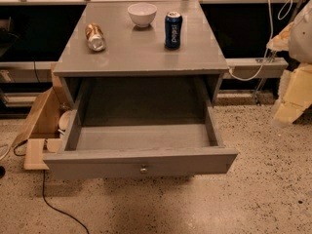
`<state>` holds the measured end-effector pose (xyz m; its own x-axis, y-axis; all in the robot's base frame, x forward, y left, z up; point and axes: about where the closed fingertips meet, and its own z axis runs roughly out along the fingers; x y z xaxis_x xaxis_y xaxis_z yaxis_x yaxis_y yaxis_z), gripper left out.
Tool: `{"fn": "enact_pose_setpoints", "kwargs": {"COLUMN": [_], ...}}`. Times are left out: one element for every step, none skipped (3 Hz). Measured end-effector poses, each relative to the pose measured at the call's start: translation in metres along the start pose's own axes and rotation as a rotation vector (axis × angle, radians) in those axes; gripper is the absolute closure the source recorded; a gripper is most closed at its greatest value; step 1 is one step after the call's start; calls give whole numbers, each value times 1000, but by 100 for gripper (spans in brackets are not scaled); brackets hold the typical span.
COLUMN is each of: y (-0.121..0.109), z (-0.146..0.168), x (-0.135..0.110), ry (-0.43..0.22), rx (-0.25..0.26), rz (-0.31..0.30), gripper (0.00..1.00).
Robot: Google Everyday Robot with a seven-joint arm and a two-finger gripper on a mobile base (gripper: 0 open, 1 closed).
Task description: Close top drawer
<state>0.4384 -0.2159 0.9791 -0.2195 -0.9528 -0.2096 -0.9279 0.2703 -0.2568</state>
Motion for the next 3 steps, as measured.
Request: {"fn": "enact_pose_setpoints", "kwargs": {"y": [0, 20, 46], "z": [1, 43, 108], "x": [0, 7, 10], "ry": [-1, -49, -75], "rx": [-1, -68, -124], "rz": [0, 26, 49], "gripper": [0, 0, 0]}}
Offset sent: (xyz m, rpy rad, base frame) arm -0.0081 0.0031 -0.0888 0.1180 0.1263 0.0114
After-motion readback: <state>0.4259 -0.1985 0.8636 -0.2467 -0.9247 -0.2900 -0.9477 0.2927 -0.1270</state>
